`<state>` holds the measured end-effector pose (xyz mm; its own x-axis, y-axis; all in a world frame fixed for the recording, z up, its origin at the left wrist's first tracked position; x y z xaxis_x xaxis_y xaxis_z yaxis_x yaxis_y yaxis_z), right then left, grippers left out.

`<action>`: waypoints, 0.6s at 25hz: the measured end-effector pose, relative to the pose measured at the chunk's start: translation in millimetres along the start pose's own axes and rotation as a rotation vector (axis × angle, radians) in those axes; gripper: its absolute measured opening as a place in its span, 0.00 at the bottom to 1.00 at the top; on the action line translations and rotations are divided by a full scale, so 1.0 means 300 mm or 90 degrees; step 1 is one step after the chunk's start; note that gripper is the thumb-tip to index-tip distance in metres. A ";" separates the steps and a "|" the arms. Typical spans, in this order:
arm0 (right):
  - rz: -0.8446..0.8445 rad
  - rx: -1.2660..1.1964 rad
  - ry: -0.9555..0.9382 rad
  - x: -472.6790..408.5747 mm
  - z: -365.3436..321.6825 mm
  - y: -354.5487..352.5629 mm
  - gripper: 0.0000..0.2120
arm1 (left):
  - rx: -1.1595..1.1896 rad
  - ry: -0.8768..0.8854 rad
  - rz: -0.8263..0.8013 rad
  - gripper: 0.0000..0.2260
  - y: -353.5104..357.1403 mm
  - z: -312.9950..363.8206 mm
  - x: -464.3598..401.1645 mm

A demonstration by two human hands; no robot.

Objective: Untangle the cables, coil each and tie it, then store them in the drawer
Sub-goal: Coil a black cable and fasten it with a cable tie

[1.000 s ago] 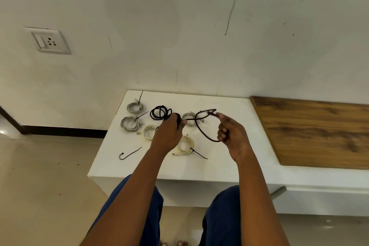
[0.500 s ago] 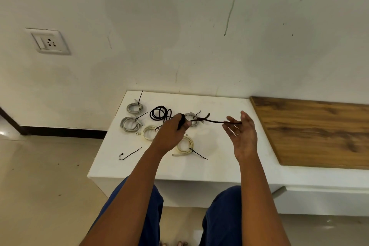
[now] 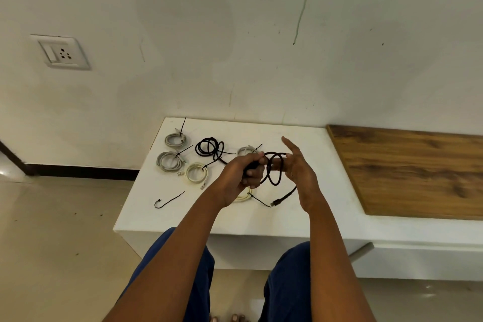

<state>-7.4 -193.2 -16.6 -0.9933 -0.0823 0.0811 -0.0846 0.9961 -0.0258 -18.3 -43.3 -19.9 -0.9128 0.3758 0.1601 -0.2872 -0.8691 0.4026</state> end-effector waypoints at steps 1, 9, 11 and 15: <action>-0.015 0.010 0.002 0.000 -0.001 0.003 0.20 | 0.046 -0.006 -0.012 0.12 0.000 0.002 -0.003; -0.006 -0.138 -0.016 0.004 -0.005 0.014 0.15 | 0.264 0.008 -0.040 0.09 -0.037 0.027 -0.004; 0.016 -0.202 -0.033 -0.001 -0.008 0.010 0.14 | 0.236 -0.018 -0.050 0.09 -0.042 0.024 -0.001; 0.141 -0.408 -0.009 -0.010 -0.009 -0.012 0.08 | 0.159 -0.097 -0.137 0.11 -0.034 0.017 0.018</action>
<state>-3.7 -196.3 -14.0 -0.9831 0.1302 0.1286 0.1802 0.8112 0.5563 -18.8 -30.7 -18.6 -0.7795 0.6020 0.1732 -0.3715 -0.6668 0.6461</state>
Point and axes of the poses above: each hand's wrist, its own x-axis away from the middle knuckle, its own y-axis out of the palm, z = x × y, the point moved 2 cm from there along -x, towards the middle knuckle
